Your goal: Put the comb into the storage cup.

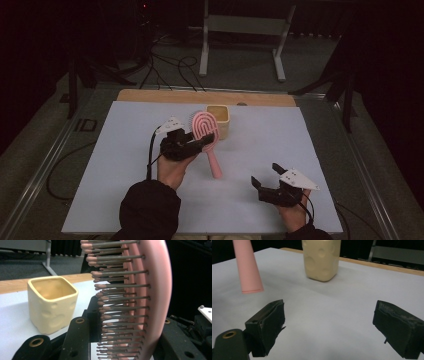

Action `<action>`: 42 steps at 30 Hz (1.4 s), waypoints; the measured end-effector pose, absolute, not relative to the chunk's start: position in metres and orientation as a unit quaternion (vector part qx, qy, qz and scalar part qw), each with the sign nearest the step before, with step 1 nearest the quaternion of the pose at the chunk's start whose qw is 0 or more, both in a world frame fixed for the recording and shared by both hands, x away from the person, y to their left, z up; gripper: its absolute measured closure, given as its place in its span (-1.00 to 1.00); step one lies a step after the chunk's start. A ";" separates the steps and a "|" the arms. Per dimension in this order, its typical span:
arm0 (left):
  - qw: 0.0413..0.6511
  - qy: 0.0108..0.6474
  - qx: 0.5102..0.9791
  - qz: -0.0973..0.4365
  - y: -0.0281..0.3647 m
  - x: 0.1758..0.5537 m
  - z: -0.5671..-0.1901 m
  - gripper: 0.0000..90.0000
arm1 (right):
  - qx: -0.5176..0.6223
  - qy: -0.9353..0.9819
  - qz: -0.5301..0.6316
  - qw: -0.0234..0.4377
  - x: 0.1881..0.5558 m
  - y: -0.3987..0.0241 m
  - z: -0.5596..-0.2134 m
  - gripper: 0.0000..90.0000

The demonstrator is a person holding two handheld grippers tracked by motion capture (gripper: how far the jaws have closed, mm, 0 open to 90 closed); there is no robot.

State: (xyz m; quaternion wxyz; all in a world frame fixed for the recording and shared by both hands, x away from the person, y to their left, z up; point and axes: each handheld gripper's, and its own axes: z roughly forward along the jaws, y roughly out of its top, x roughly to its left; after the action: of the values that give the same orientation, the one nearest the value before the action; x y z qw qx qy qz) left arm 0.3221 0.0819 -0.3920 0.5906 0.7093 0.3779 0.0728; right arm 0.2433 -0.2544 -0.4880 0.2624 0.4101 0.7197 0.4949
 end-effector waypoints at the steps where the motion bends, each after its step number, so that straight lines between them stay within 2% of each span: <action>1: 0.592 0.377 0.708 0.073 0.082 0.323 -0.391 0.44 | 0.410 0.720 0.495 0.263 0.244 -0.256 -0.489 -0.77; 25: 0.587 0.369 0.713 0.099 0.083 0.347 -0.359 0.44 | 0.418 0.717 0.494 0.259 0.249 -0.260 -0.492 -0.77; 42: 0.586 0.366 0.711 0.127 0.069 0.369 -0.334 0.44 | 0.415 0.716 0.499 0.259 0.248 -0.259 -0.492 -0.77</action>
State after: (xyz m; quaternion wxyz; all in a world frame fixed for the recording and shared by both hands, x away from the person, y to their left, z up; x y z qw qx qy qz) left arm 0.3689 0.0693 -0.3338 0.5864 0.7114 0.3661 0.1266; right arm 0.2481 -0.2591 -0.4915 0.2589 0.4149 0.7155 0.4989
